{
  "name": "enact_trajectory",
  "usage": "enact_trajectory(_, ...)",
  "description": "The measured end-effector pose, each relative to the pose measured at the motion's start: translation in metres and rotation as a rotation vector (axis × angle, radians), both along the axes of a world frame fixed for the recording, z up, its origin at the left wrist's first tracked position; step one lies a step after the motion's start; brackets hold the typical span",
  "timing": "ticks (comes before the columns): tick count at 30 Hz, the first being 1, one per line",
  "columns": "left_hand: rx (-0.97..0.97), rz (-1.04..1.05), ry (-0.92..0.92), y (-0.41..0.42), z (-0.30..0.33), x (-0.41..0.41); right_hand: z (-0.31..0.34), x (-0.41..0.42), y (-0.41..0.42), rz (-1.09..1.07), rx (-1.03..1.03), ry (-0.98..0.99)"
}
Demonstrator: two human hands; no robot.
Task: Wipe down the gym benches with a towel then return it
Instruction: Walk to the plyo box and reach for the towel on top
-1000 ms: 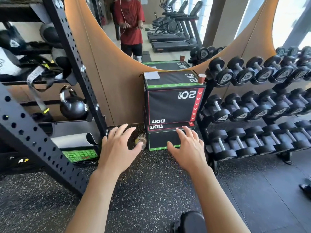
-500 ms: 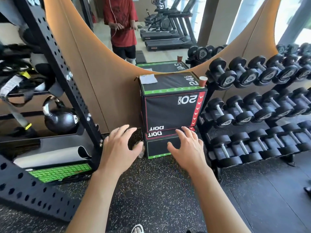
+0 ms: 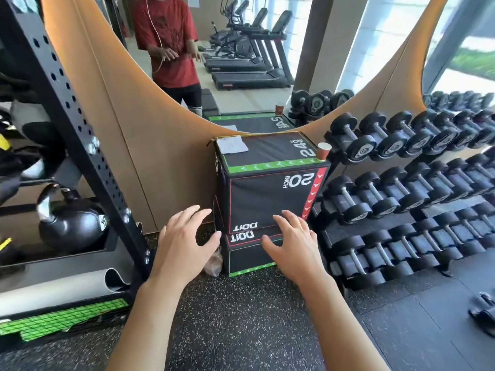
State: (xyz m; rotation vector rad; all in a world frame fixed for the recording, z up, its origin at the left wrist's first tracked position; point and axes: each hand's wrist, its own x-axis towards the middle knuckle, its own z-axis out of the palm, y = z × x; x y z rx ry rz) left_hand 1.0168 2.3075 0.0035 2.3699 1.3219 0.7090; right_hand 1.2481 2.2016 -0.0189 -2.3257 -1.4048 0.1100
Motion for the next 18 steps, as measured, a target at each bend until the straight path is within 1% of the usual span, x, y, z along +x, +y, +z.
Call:
enact_trajectory(3,-0.015,0.011,-0.025,0.018,-0.005,-0.005,-0.002,0.001,0.021,0.027,-0.027,-0.008)
enact_trajectory(9,-0.020,0.039,-0.063,0.055,-0.009,0.007,0.001,0.012,0.070,0.062,-0.006,-0.025)
enact_trajectory(13,-0.008,0.042,-0.038,0.078,-0.013,0.032,-0.006,0.036,0.095,0.076,-0.020,-0.008)
enact_trajectory(18,-0.004,0.035,-0.025,0.112,-0.018,0.089,-0.016,0.094,0.126,0.070,-0.039,0.000)
